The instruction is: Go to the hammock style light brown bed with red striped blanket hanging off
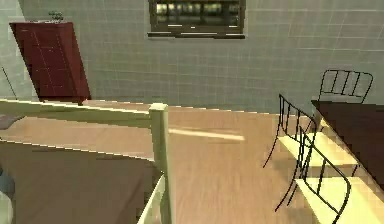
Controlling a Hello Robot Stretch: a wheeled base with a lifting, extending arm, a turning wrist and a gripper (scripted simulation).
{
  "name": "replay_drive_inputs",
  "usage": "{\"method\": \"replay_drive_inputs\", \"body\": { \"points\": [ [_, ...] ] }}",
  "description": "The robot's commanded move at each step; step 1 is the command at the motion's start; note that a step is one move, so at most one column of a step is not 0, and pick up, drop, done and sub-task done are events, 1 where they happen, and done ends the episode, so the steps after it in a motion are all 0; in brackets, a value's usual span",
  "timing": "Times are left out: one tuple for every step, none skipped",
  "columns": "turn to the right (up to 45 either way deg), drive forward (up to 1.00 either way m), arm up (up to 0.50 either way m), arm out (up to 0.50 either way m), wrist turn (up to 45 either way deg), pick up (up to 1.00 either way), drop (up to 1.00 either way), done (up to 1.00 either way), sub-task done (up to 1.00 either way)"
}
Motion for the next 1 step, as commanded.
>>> {"method": "replay_drive_inputs", "body": {
  "points": [
    [0.0, 0.95, 0.00, 0.00, 0.0, 0.00, 0.00, 0.00, 0.00]
  ]
}}
